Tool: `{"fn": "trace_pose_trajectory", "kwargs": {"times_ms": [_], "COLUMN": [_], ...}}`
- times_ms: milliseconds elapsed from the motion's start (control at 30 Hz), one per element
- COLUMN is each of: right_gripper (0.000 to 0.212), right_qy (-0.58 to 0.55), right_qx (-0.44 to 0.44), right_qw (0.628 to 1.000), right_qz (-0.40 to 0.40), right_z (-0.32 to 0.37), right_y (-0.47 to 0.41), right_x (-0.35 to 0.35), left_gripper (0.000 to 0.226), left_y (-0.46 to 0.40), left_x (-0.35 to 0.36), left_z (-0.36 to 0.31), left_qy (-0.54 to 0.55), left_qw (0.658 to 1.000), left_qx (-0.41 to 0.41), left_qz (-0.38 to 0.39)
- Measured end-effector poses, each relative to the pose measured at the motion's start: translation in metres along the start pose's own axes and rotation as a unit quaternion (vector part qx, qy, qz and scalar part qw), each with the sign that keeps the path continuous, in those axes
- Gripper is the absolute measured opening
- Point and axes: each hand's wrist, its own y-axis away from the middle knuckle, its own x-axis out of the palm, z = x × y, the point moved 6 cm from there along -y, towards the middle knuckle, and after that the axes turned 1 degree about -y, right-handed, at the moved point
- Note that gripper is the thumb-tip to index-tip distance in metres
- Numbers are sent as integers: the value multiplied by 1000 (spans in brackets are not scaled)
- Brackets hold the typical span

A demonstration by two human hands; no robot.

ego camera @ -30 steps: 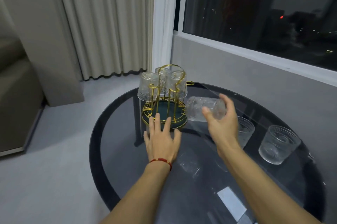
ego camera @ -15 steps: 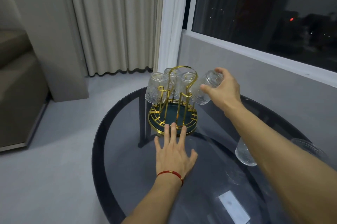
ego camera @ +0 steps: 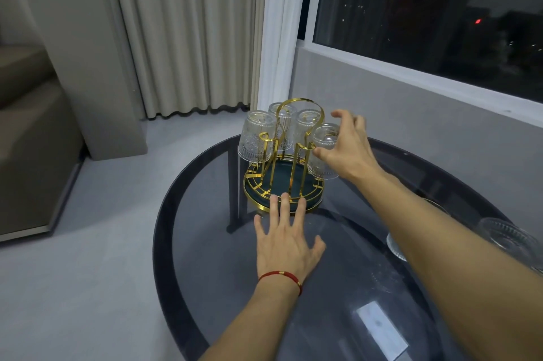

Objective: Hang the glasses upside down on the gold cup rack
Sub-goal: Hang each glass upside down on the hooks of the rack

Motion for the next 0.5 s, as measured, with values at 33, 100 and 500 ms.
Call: {"fn": "trace_pose_trajectory", "kwargs": {"times_ms": [33,100,500], "right_gripper": [84,82,66], "right_qy": [2,13,-2], "right_qx": [-2,-15,-71], "right_qw": [1000,1000,997], "right_qz": [-12,-23,21], "right_z": [0,-1,-3], "right_y": [1,4,89], "right_x": [0,1,-36], "left_gripper": [82,82,81], "left_y": [0,1,1], "left_x": [0,1,-5], "left_z": [0,1,2], "left_qy": [0,1,2], "left_qw": [1000,1000,1000], "left_qx": [0,-1,-2], "left_qz": [-2,-6,-8]}}
